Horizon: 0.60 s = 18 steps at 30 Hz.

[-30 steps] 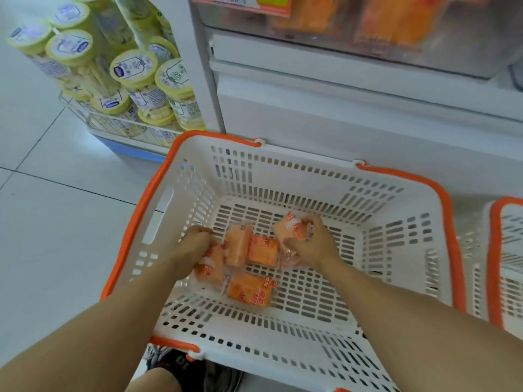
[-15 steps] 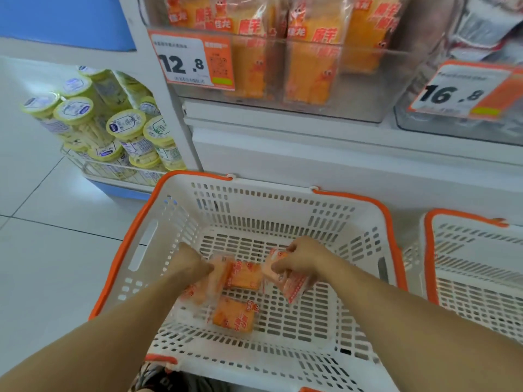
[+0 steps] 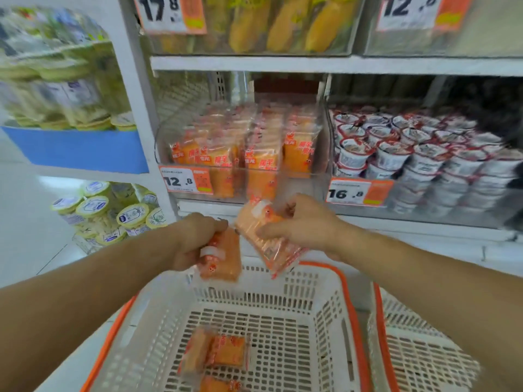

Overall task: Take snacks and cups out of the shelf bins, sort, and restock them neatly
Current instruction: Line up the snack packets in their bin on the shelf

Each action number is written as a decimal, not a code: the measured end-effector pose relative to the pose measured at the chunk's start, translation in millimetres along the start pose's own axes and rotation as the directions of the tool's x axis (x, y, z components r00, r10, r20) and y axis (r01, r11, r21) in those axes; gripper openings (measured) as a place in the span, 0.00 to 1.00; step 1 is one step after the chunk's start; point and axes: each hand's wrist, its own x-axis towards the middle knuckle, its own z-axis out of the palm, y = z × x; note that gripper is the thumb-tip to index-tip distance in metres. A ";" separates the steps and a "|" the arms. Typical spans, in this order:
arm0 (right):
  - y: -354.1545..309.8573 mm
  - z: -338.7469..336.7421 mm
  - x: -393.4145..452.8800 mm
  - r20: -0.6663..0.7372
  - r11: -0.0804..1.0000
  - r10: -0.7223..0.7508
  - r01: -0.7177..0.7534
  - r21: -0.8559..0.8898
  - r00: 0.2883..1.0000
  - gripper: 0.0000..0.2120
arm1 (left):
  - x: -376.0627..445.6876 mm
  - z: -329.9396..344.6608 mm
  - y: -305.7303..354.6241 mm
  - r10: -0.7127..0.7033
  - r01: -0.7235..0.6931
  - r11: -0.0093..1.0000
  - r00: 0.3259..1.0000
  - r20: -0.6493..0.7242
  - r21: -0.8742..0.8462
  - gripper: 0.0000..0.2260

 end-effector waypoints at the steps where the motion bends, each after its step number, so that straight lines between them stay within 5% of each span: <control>1: -0.8 1.0 -10.4 -0.058 0.998 -0.052 0.049 -0.047 0.997 0.18 | -5.2 3.1 5.4 0.042 -0.043 0.998 0.999 -0.026 -0.041 0.10; 6: -0.5 0.5 -28.4 -0.220 0.986 -0.160 0.165 0.005 0.962 0.23 | -31.2 22.0 15.9 0.220 -0.222 0.967 0.975 -0.032 -0.127 0.12; 11: -14.1 -3.0 -30.8 -0.163 0.949 -0.128 0.169 0.266 0.978 0.21 | -43.1 35.1 24.8 0.342 -0.383 0.888 0.920 -0.191 -0.255 0.15; 14: -20.1 -5.5 -24.5 -0.077 0.938 -0.126 0.144 0.315 0.989 0.25 | -48.3 33.3 37.1 0.317 -0.334 0.873 0.942 -0.106 -0.355 0.05; 18: -20.5 0.3 -12.9 -0.091 0.947 -0.116 0.138 0.290 0.989 0.26 | -47.1 14.0 40.6 0.289 -0.257 0.919 0.955 0.066 -0.300 0.12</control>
